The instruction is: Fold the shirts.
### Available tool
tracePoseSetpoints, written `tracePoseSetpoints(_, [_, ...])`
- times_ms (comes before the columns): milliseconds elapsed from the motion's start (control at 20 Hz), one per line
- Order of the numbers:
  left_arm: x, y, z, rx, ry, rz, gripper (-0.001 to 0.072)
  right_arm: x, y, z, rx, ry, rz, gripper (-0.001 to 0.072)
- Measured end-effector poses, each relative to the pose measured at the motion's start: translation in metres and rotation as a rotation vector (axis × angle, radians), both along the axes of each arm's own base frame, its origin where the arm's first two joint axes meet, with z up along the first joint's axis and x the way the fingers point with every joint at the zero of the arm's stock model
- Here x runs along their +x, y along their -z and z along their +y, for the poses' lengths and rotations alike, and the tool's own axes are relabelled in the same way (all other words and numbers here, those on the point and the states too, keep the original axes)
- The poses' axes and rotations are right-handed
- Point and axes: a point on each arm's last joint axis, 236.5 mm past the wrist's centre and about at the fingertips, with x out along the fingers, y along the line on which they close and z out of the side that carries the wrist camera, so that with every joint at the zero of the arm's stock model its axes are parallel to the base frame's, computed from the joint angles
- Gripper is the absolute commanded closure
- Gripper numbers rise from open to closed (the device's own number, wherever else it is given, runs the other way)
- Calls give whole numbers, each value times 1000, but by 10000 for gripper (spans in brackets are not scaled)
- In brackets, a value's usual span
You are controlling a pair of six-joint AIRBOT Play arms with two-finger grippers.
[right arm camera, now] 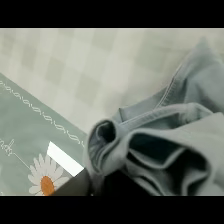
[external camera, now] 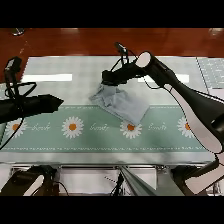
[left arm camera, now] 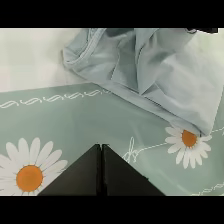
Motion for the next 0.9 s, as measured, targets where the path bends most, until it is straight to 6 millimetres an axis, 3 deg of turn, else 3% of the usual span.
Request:
tracePoseSetpoints(150, [4,5,-2,-12,-5,16,680,-2,-2,-8,-12,-27,13,89])
tracePoseSetpoints(250, [5,9,-3,-13,-6,25,680,2,-8,-42,-66,-35,22,90])
tracePoseSetpoints(450, [7,10,-4,-18,-7,31,680,-14,-29,-161,-268,5,80,90])
tracePoseSetpoints(550, [7,11,-4,-18,-6,31,680,-36,-36,-221,-356,98,97,89])
tracePoseSetpoints(650, [7,11,-4,-21,-6,32,680,-68,-29,-262,-385,250,119,91])
tracePoseSetpoints(700, [7,10,-5,-26,-5,33,680,-85,-19,-273,-368,350,126,92])
tracePoseSetpoints(750, [7,10,-6,-31,-5,34,680,-102,-7,-272,-318,430,147,92])
tracePoseSetpoints(900, [8,7,-9,-51,-9,27,680,-130,34,-249,-110,641,182,93])
